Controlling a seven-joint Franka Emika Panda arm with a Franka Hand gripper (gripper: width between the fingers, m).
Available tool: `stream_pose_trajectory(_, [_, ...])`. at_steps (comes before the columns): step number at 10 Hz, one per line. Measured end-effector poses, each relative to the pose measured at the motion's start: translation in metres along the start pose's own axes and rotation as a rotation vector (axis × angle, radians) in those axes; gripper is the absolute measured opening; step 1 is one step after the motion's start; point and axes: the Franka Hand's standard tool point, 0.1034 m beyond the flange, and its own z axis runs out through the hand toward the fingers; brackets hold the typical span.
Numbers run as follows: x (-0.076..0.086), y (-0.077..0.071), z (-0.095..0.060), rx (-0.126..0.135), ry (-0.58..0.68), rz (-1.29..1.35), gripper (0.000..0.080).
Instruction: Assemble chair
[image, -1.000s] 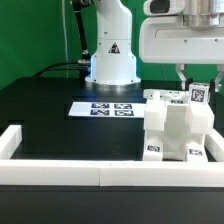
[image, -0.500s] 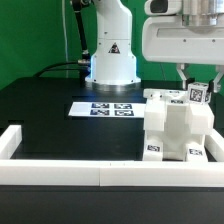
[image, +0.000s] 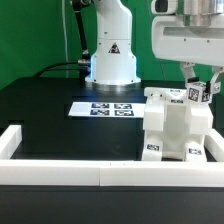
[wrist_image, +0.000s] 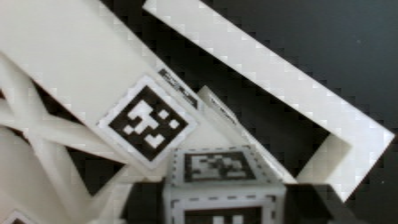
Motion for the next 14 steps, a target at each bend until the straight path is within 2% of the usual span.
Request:
stream_pose_trajectory(8, [-0.0026, -0.0054, -0.0014, 0.019, 0.005, 0.479, 0.0285])
stream_pose_trajectory(10, [-0.0026, -0.0052, -0.0012, 0.018, 0.006, 0.439, 0.0285])
stream_pose_trajectory(12, [-0.0038, -0.0035, -0.0004, 0.005, 0.0, 0.403, 0.0566])
stream_pose_trajectory(13, [-0.0039, -0.003, -0.0003, 0.001, 0.0, 0.34, 0.0566])
stream_pose_trajectory(14, [-0.0046, -0.0026, -0.0002, -0.006, -0.001, 0.242, 0.0632])
